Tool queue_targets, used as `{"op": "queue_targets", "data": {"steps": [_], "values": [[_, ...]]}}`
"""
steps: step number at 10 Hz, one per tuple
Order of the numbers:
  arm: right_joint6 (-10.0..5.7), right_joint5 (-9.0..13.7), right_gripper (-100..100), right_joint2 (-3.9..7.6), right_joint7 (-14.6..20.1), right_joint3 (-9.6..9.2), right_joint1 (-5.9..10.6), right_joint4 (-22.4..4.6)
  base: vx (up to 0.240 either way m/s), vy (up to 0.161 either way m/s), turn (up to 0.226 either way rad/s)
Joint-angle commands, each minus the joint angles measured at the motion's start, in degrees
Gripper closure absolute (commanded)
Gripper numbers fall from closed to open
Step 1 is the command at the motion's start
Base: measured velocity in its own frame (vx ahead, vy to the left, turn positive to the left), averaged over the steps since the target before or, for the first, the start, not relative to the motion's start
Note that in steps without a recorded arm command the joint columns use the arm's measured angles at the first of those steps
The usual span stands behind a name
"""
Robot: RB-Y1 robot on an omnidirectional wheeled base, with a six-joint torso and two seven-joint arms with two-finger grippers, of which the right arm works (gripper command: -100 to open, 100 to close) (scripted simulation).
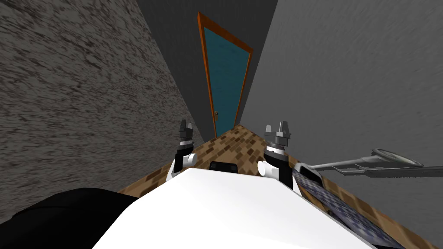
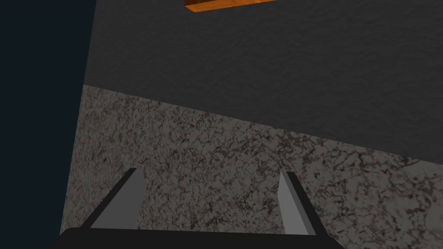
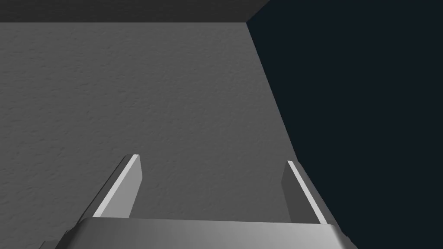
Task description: Pull the door open
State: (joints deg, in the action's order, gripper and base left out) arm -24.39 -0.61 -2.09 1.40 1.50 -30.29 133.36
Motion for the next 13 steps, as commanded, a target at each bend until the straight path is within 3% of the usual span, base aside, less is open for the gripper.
{"op": "queue_targets", "data": {"steps": [1,6,9,13], "values": [[-0.44,-1.9,-100,0.65,-1.5,0.01,-0.16,-1.2,0.137,0.014,0.138],[-1.74,-7.6,-100,2.05,-5.7,0.05,-0.64,-4.7,0.193,0.012,0.117],[-2.74,-11.9,-100,2.80,-9.0,0.07,-1.00,-7.4,0.133,0.014,0.113],[-3.65,-15.8,-100,3.27,-12.0,0.10,-1.33,-9.8,0.099,0.004,0.101]]}}
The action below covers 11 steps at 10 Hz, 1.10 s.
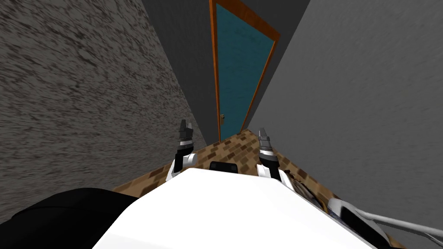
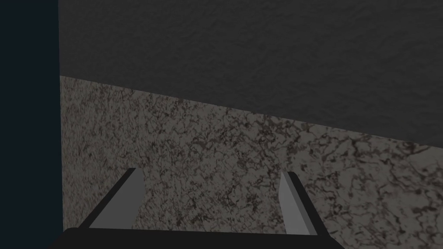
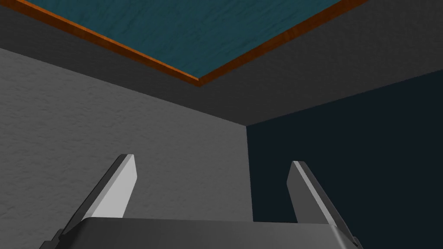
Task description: Pull the door open
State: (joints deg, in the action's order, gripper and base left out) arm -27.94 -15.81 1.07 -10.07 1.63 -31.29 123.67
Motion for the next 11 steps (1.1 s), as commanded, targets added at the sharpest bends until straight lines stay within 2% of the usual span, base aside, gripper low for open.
{"op": "queue_targets", "data": {"steps": [1,11], "values": [[-0.33,-1.7,-100,0.22,-1.3,-0.02,-0.41,-0.7,0.083,-0.002,0.085],[-2.83,-12.5,-100,0.58,-9.5,0.05,-1.33,-7.5,0.091,0.002,0.098]]}}
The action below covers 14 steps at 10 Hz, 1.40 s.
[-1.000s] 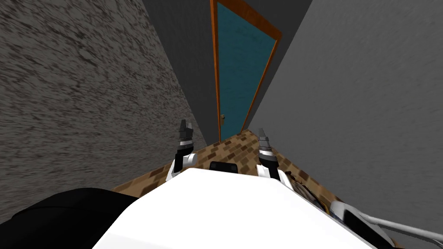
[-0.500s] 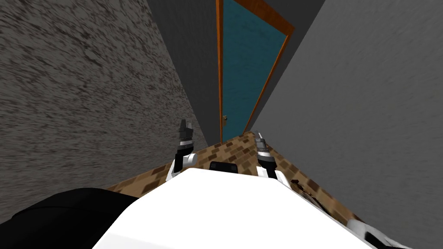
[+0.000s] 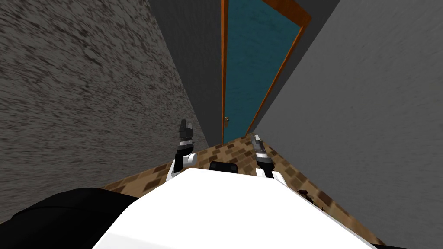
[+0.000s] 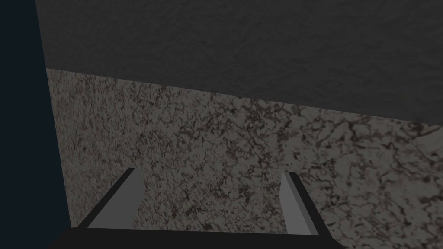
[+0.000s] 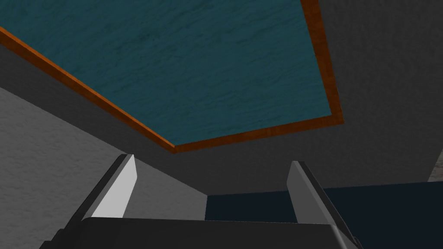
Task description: Pull the door open
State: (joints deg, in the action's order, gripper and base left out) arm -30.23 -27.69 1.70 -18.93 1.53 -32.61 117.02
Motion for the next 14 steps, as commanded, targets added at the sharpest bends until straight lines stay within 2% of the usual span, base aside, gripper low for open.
{"op": "queue_targets", "data": {"steps": [1,8,14], "values": [[-0.80,-1.7,-100,-0.08,-1.5,0.15,-0.10,-1.5,0.084,0.004,0.083],[-2.55,-9.4,-100,-0.58,-7.3,0.20,-0.74,-6.2,0.091,-0.004,0.094],[-3.91,-15.3,-100,-1.44,-11.8,0.24,-1.24,-9.9,0.095,-0.012,0.074]]}}
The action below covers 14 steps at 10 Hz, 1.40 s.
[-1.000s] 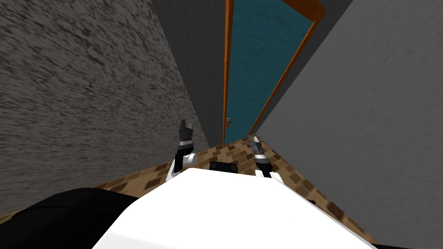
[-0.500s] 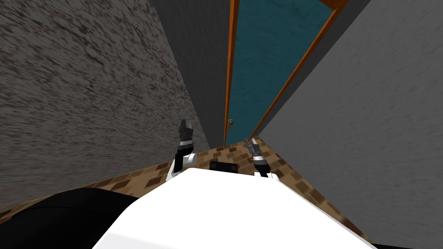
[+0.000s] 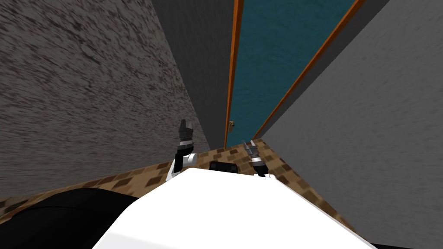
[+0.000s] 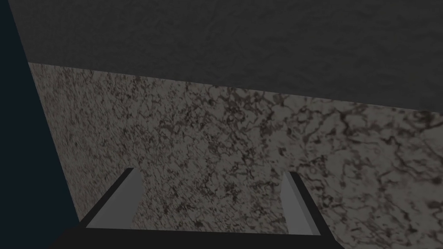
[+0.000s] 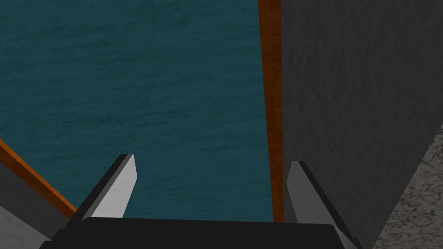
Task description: Pull the door open
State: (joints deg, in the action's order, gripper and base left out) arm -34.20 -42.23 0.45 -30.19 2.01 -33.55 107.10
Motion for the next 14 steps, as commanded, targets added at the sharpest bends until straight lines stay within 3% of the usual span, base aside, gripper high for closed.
{"op": "queue_targets", "data": {"steps": [1,9,12,14], "values": [[-0.16,-1.7,-100,-0.36,-1.2,-0.24,-0.38,-0.5,0.091,-0.007,0.076],[-2.30,-11.0,-100,-2.80,-8.3,-0.18,-1.17,-6.3,0.156,-0.023,0.068],[-2.40,-11.8,-100,-3.17,-8.8,-0.31,-1.39,-6.6,0.178,-0.018,0.010],[-2.36,-11.4,-100,-2.54,-9.2,-0.13,-0.41,-7.7,-0.139,-0.026,0.054]]}}
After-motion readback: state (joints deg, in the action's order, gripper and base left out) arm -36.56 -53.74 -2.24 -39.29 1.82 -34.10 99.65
